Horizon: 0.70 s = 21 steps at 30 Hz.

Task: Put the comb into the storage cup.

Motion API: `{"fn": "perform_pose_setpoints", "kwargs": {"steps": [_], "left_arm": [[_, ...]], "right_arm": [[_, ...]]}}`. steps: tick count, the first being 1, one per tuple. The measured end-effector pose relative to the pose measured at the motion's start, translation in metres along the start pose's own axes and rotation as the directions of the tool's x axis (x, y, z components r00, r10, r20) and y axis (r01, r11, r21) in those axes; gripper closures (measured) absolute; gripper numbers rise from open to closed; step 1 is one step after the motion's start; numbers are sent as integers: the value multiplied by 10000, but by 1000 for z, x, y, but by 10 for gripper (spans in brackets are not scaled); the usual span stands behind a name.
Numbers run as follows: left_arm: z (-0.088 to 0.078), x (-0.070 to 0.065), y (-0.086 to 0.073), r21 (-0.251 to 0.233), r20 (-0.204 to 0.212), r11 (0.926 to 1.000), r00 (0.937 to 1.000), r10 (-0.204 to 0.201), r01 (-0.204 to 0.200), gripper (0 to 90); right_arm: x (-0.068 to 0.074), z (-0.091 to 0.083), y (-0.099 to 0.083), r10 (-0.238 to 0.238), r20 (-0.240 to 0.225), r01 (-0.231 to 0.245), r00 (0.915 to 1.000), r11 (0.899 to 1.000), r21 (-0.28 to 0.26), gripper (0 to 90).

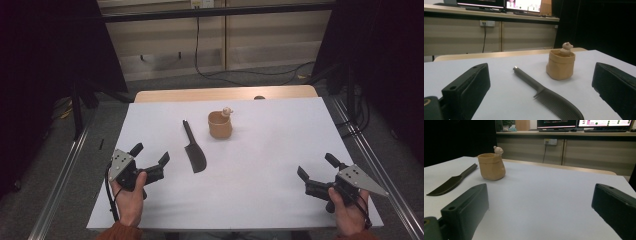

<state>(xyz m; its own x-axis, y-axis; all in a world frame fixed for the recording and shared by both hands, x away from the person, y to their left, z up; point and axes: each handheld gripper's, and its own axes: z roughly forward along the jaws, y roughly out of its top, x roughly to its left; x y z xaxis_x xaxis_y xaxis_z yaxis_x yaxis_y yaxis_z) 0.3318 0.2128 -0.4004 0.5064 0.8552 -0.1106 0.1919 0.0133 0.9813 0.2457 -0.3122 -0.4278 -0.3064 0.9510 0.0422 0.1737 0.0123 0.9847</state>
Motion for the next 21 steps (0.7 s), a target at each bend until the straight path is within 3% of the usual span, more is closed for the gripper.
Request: {"fn": "perform_pose_setpoints", "kwargs": {"steps": [8,14,21], "left_arm": [[16,10,8,-68,-155,9999,9998,-151,150,11],[33,14,9,70,-207,9994,9992,349,-347,14],[47,19,7,202,-188,9993,9993,332,-328,13]], "right_arm": [[0,0,0,-39,44,39,10000,10000,30,3],[0,0,0,-40,26,40,10000,10000,39,3],[0,0,0,-57,-17,57,10000,10000,29,2]]}}
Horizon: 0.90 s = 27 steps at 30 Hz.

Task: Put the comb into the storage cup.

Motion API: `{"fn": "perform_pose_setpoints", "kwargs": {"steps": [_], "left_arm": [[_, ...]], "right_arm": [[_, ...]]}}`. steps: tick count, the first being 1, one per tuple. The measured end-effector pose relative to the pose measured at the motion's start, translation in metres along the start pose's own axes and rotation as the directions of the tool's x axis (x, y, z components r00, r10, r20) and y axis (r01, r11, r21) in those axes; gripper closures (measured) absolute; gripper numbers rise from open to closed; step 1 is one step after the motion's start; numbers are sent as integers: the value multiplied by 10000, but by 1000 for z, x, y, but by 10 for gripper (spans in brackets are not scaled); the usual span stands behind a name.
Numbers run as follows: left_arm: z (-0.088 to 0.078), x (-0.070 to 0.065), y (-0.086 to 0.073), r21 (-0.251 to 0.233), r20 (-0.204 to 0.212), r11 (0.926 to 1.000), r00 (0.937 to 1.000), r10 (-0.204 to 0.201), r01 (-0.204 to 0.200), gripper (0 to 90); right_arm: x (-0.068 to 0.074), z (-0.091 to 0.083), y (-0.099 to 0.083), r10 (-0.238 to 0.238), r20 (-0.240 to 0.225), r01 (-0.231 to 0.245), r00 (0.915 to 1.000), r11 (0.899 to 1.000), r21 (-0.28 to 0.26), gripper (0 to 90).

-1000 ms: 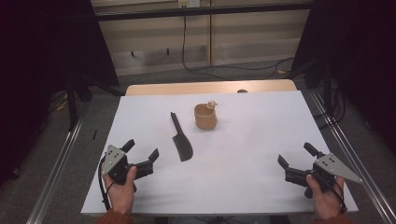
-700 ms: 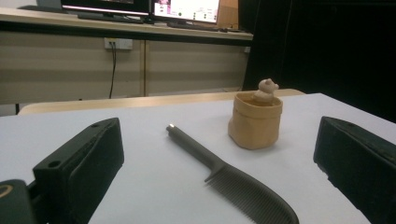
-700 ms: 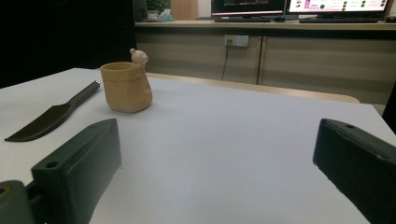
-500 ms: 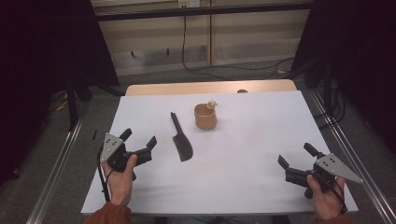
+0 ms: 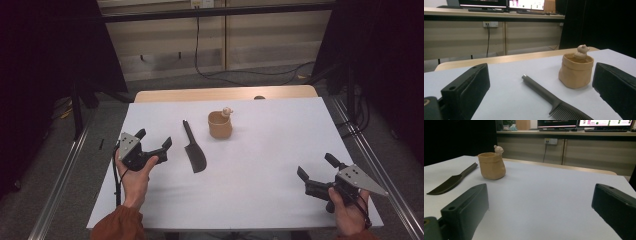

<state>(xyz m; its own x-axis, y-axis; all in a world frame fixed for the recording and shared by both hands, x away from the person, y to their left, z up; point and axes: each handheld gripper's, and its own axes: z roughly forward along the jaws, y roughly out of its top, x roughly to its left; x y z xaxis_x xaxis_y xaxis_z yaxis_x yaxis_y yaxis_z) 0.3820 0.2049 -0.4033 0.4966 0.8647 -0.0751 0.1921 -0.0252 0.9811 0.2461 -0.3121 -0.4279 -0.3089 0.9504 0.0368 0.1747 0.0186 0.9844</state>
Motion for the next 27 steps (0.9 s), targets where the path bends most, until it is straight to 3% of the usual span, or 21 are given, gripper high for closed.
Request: {"fn": "perform_pose_setpoints", "kwargs": {"steps": [13,19,22,27], "left_arm": [[31,2,5,-163,42,9998,9999,-123,123,18],[47,4,9,-96,-189,9996,9994,280,-282,28],[53,6,12,-208,-163,9997,9998,121,-124,28],[59,8,17,-311,-321,9993,9993,211,-221,32]], "right_arm": [[0,0,0,27,-31,-27,10000,10000,-28,1],[0,0,0,40,-56,-40,10000,10000,-14,0],[0,0,0,52,-71,-53,10000,10000,-3,0],[0,-1,0,12,-90,-12,10000,10000,-4,0]]}}
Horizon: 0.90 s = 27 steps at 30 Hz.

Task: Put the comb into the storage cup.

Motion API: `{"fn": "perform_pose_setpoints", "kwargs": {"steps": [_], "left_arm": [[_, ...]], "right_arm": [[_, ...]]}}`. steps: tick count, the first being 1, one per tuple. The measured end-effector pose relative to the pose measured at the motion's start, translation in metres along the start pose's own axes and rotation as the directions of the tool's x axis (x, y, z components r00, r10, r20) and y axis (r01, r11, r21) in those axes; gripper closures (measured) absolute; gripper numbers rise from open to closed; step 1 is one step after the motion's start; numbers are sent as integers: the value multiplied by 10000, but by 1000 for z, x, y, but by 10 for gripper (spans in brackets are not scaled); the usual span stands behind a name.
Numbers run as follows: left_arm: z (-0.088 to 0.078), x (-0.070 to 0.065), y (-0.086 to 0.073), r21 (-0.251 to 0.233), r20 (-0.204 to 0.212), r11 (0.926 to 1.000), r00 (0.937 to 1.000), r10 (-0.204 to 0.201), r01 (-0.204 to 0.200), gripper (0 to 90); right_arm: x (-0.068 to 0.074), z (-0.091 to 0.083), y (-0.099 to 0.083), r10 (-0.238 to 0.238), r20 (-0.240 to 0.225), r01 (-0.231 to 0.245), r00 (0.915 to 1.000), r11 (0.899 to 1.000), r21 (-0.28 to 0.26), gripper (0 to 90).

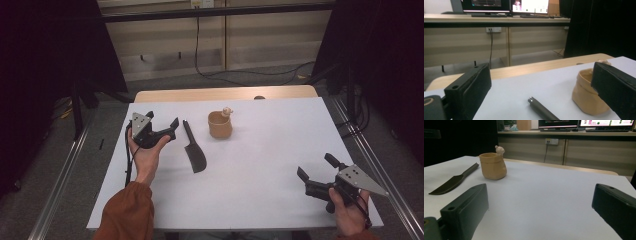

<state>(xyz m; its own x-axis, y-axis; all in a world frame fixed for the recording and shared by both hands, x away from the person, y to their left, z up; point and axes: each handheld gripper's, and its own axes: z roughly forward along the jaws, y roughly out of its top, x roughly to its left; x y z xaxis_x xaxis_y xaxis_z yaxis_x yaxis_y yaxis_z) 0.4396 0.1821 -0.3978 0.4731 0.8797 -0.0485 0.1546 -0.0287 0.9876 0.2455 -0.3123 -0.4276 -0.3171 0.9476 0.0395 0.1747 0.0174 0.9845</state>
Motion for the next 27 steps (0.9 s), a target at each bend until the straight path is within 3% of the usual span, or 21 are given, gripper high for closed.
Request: {"fn": "perform_pose_setpoints", "kwargs": {"steps": [2,4,12,13,16,27], "left_arm": [[3,1,2,-24,-57,9999,9999,120,-120,32],[10,4,-1,20,-6,9998,9998,-176,176,32],[19,7,-12,377,35,9988,9996,297,-298,30],[20,8,-13,336,93,9994,9999,41,-44,43],[20,10,-14,338,-40,9994,10000,-16,17,70],[20,12,-18,260,92,9995,9998,-154,151,323]], "right_arm": [[0,0,0,-6,-13,6,10000,10000,-4,0],[0,0,0,4,-20,-4,10000,10000,4,0],[0,0,0,-47,-52,47,10000,10000,-11,0],[0,-1,0,-54,-52,54,10000,10000,13,0],[0,-1,0,-45,-37,45,10000,10000,-10,0],[0,-2,0,-69,-17,69,10000,10000,-13,0]]}}
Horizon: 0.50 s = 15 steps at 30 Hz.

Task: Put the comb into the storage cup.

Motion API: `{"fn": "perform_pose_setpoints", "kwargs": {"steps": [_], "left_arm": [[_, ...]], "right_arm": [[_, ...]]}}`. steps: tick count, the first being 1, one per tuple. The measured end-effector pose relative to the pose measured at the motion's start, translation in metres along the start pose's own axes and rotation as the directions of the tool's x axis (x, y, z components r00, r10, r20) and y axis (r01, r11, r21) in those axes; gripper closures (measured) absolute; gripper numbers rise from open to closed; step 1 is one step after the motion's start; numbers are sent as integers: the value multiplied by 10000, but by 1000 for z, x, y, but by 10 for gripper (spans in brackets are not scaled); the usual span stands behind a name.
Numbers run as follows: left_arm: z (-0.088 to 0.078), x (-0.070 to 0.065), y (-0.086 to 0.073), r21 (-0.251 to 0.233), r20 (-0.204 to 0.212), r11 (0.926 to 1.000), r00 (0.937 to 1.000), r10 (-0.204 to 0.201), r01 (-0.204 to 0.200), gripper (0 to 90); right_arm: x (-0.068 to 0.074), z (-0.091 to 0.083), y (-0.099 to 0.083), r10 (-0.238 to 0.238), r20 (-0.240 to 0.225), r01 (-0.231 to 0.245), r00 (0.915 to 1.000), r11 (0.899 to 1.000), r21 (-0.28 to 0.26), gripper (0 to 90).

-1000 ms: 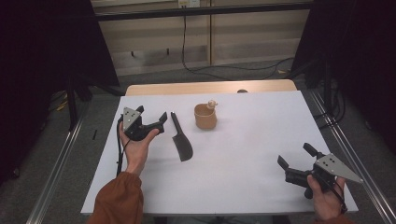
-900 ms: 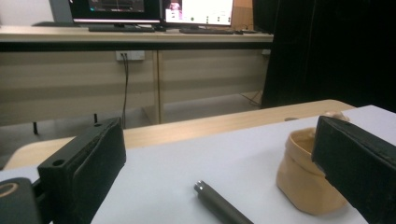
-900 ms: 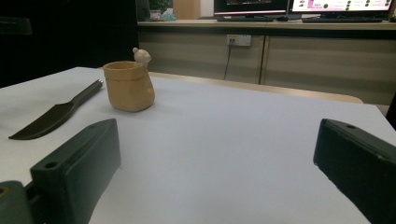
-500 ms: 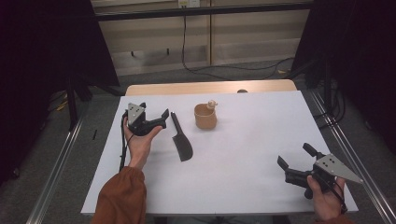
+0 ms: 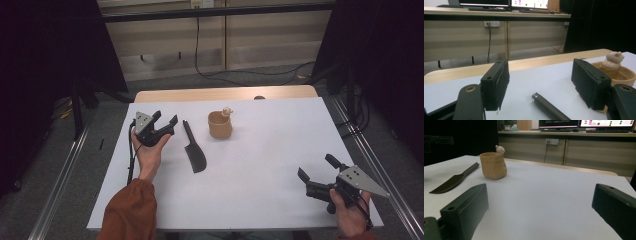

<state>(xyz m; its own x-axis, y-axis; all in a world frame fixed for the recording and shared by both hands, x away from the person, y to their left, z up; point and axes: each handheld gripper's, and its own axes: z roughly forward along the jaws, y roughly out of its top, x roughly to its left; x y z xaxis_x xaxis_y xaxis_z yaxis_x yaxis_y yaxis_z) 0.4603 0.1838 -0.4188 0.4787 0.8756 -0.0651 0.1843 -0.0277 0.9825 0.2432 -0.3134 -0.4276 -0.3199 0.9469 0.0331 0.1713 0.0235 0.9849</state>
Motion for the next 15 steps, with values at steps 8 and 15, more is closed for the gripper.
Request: {"fn": "perform_pose_setpoints", "kwargs": {"steps": [8,15], "left_arm": [[-1,1,0,31,241,10000,9997,55,-56,495],[0,-1,0,113,578,9999,9983,46,-53,708]], "right_arm": [[0,0,0,-13,-7,13,10000,10000,-4,0],[0,0,0,-13,-17,13,10000,10000,11,0]]}}
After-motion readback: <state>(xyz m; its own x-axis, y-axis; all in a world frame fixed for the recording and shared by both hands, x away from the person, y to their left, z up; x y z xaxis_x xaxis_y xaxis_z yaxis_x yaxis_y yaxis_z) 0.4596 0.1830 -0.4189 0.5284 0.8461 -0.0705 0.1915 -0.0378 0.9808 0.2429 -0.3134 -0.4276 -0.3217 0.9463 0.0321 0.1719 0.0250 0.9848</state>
